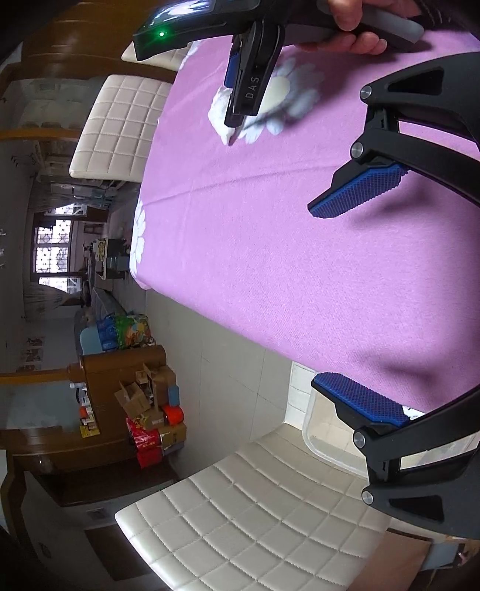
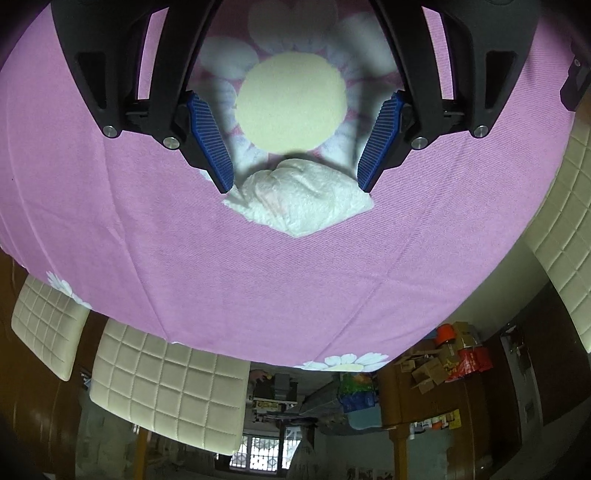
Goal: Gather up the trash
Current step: 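Grasp the white crumpled tissue with the right gripper, then carry the tissue to the bin and open the right gripper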
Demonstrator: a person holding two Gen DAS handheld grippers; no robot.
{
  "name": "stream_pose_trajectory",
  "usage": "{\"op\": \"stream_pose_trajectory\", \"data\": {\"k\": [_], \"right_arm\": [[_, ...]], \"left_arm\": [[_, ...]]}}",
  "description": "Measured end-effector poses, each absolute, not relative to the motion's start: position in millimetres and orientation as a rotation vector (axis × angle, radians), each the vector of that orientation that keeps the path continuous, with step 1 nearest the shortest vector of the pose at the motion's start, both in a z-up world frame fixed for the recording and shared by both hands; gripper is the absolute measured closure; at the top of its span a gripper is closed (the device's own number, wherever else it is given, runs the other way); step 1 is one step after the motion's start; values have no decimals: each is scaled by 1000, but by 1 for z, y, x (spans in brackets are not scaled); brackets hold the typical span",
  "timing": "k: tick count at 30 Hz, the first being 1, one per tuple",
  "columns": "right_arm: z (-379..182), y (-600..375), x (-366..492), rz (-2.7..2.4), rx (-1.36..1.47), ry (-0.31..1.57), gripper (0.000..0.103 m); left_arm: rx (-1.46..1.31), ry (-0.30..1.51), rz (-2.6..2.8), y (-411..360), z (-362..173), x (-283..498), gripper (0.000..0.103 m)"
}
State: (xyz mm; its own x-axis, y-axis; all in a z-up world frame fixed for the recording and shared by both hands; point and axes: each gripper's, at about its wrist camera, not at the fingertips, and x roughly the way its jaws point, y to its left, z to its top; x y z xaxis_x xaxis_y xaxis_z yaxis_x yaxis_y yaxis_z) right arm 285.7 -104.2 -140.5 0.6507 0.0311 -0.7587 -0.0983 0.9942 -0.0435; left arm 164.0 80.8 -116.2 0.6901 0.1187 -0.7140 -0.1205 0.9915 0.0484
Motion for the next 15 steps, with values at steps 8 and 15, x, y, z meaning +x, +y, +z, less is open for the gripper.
{"op": "stream_pose_trajectory", "data": {"k": [8, 15], "right_arm": [[-147, -95, 292, 88, -100, 886, 78], [-137, -77, 273, 159, -129, 858, 87]], "left_arm": [[-26, 814, 160, 91, -119, 168, 19], [-44, 801, 186, 99, -114, 164, 19]]}}
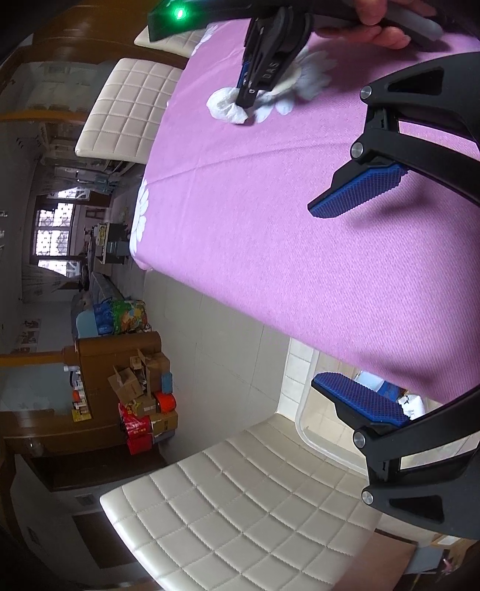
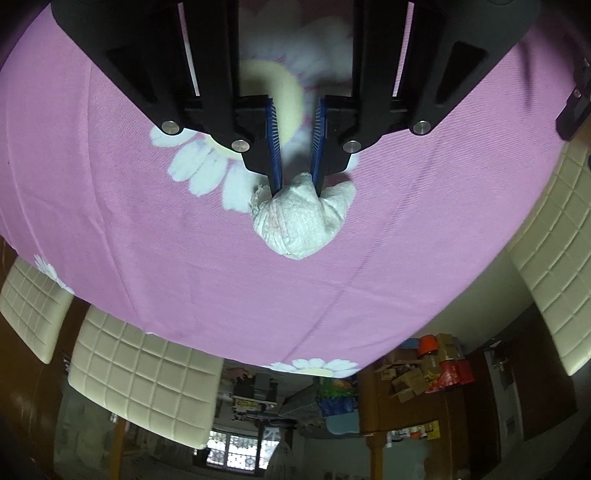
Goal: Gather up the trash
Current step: 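Carry the tissue to the bin and open the right gripper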
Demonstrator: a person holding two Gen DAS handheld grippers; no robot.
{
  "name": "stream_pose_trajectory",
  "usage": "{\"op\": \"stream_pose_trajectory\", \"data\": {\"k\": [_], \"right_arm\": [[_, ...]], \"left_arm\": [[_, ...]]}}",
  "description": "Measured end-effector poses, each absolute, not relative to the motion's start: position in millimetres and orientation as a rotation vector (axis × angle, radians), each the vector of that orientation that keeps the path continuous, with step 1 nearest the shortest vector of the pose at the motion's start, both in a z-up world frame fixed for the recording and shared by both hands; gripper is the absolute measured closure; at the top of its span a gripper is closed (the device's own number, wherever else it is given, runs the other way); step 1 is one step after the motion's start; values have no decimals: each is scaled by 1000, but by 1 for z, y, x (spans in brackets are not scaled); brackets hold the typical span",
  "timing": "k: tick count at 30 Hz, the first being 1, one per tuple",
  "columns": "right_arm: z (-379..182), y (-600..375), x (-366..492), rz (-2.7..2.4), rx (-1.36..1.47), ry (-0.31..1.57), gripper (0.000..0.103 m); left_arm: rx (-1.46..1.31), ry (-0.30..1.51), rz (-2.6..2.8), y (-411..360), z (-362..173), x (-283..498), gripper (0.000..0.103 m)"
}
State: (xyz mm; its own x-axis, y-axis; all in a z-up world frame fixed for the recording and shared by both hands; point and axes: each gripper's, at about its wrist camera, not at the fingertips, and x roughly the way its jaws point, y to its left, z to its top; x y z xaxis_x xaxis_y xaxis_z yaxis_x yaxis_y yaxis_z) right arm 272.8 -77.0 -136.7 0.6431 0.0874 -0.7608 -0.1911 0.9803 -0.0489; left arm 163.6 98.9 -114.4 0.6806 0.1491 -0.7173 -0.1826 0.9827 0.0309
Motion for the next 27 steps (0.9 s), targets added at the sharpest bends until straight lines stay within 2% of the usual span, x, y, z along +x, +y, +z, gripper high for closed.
{"op": "stream_pose_trajectory", "data": {"k": [5, 18, 27], "right_arm": [[-125, -48, 249, 291, -129, 848, 87], [-108, 59, 186, 610, -205, 828, 83], [-106, 89, 164, 697, -229, 831, 82]], "left_arm": [[-21, 782, 267, 114, -107, 153, 19], [-153, 779, 500, 223, -106, 94, 19], [-213, 770, 568, 254, -105, 67, 19]]}}
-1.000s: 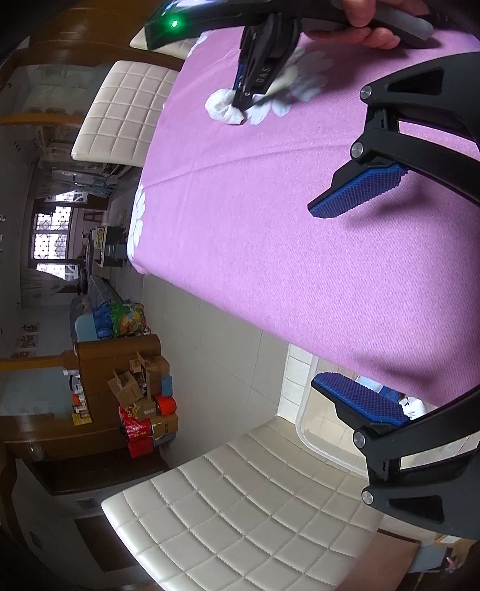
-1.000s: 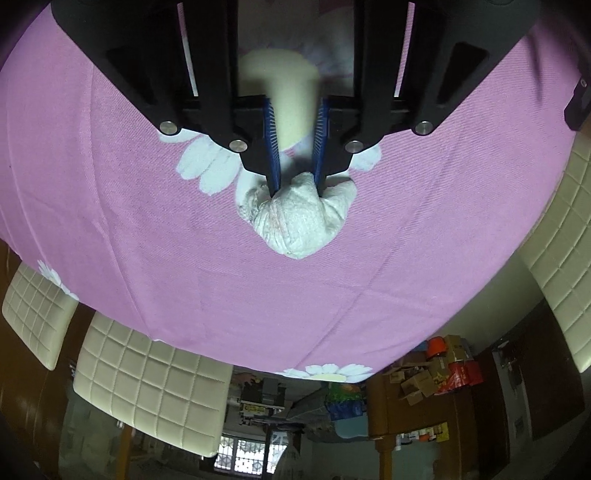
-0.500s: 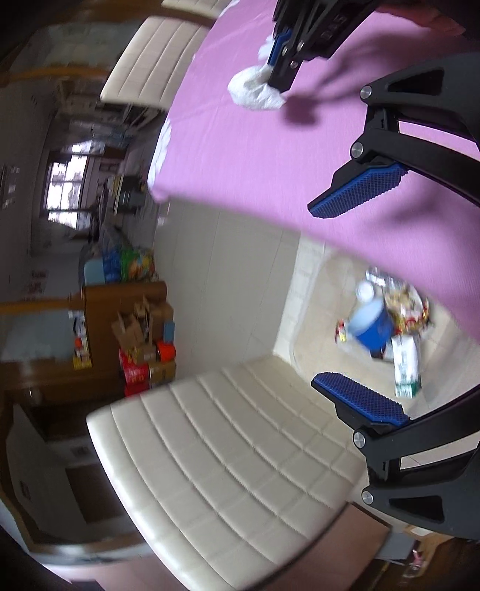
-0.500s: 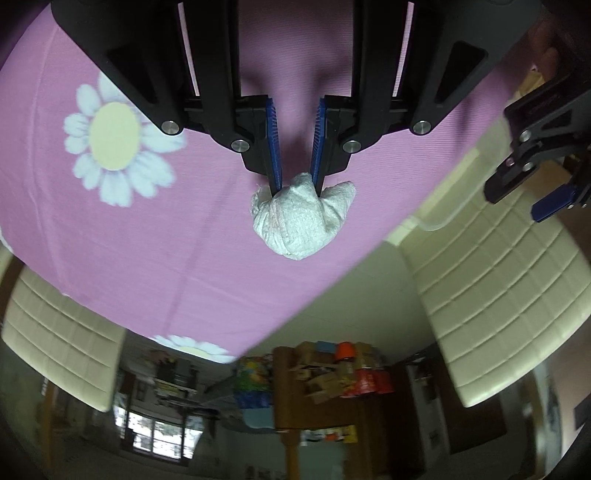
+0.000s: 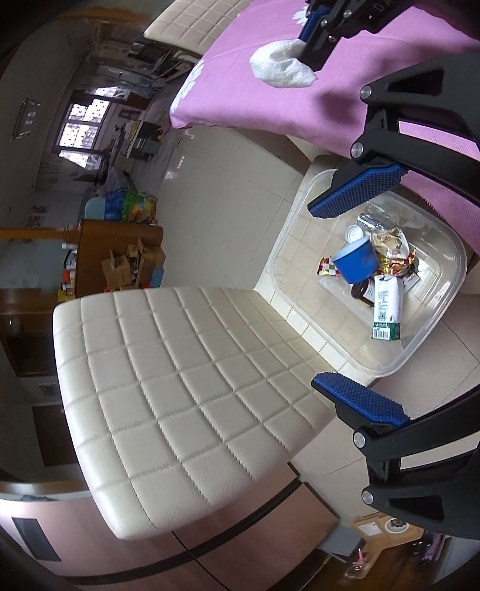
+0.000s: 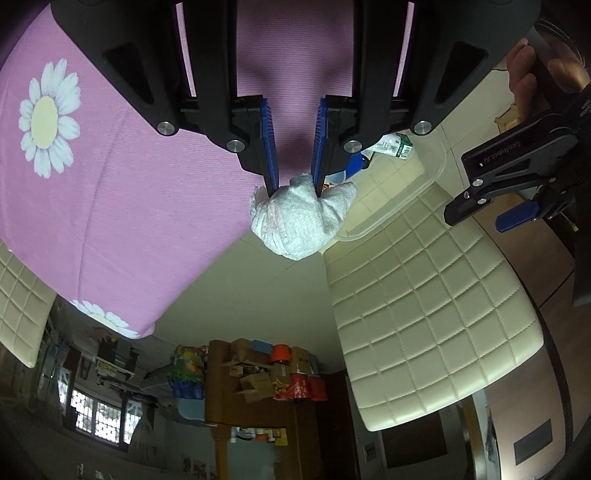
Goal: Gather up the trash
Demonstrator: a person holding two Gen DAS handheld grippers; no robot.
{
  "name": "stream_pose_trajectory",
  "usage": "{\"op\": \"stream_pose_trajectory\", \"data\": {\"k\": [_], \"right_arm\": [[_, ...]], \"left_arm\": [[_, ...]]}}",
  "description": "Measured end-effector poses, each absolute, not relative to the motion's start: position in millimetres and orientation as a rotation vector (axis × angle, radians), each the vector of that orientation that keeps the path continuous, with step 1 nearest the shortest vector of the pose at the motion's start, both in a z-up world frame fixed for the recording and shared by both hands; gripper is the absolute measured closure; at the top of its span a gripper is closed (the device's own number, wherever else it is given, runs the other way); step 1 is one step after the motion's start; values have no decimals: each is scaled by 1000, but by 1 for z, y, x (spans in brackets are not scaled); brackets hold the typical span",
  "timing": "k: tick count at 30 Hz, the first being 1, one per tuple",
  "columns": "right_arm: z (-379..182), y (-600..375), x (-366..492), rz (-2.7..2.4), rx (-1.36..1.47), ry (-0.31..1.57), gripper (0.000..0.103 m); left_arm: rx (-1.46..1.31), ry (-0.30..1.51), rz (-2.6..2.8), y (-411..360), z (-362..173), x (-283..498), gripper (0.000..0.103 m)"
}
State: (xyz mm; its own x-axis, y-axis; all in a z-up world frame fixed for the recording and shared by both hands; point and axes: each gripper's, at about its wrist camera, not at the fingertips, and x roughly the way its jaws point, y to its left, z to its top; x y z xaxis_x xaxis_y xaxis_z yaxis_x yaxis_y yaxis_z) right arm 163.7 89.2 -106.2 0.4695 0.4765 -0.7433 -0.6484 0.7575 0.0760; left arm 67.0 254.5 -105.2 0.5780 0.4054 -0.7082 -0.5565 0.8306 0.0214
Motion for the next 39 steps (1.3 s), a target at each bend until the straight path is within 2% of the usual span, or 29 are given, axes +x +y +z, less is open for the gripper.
{"op": "stream_pose_trajectory", "data": {"k": [4, 7, 8, 9, 10, 11, 14, 18, 25, 39], "right_arm": [[-104, 97, 155, 716, -246, 825, 82], [-100, 103, 150, 725, -261, 817, 74], [-98, 104, 147, 726, -265, 809, 61], [-96, 105, 144, 725, -268, 793, 37], [-93, 106, 140, 722, -267, 770, 28], [-89, 105, 137, 718, -267, 742, 24], [-83, 109, 127, 704, -295, 707, 24], [-77, 105, 120, 642, -301, 682, 9], [-64, 77, 106, 530, -278, 655, 4], [-25, -15, 52, 257, -192, 570, 4]], "left_arm": [[-219, 758, 574, 258, -102, 61, 19], [-221, 750, 574, 259, -99, 57, 19], [-221, 746, 576, 261, -99, 55, 19], [-221, 741, 579, 261, -97, 53, 19], [-220, 736, 581, 262, -96, 51, 19], [-218, 734, 582, 262, -95, 50, 19], [-219, 727, 587, 263, -91, 43, 19], [-219, 709, 572, 258, -84, 33, 19], [-171, 669, 506, 231, -70, 23, 19], [-101, 590, 276, 149, -32, -1, 19]]}}
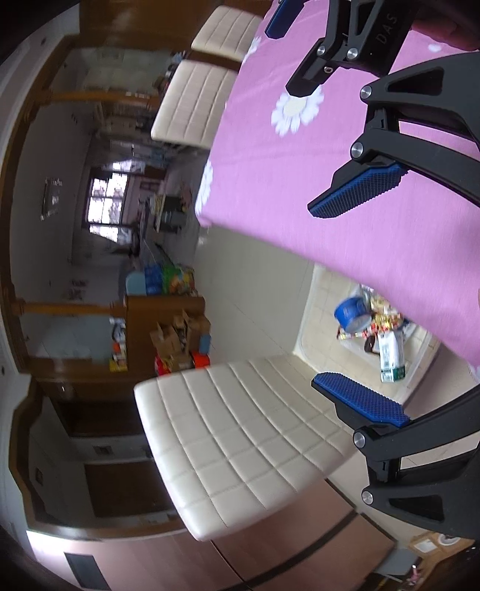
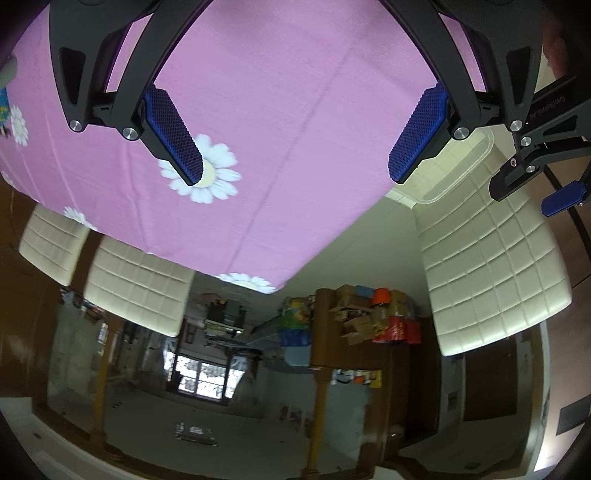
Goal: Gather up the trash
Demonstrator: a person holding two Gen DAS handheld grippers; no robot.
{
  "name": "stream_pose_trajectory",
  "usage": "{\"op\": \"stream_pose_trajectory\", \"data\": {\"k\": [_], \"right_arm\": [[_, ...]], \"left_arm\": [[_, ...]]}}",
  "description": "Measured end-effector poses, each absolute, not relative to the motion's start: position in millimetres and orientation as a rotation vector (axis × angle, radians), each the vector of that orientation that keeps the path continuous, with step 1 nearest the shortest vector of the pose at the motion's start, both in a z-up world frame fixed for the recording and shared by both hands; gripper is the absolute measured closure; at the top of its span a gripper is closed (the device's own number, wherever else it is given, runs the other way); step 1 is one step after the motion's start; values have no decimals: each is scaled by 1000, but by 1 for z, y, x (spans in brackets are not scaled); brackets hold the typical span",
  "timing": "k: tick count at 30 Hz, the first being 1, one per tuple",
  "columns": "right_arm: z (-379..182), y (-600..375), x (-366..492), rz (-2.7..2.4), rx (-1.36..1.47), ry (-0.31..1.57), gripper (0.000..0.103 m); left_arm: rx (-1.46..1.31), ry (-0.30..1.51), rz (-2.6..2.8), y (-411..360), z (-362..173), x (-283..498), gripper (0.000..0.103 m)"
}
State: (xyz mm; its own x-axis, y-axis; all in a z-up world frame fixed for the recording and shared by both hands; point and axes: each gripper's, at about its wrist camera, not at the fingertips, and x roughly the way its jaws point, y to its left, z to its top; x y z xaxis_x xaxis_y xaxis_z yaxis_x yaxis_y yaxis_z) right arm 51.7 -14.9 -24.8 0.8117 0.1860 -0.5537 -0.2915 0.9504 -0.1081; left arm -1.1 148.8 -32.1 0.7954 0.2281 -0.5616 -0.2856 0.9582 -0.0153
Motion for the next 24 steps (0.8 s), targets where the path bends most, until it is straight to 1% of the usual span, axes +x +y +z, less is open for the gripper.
{"op": "stream_pose_trajectory", "data": {"k": [15, 24], "right_arm": [[-13, -90, 40, 109, -81, 543, 4], [-13, -116, 42, 71, -37, 544, 4]], "left_arm": [[-19, 534, 103, 73, -4, 6, 19], [26, 515, 102, 55, -2, 11, 19]]}}
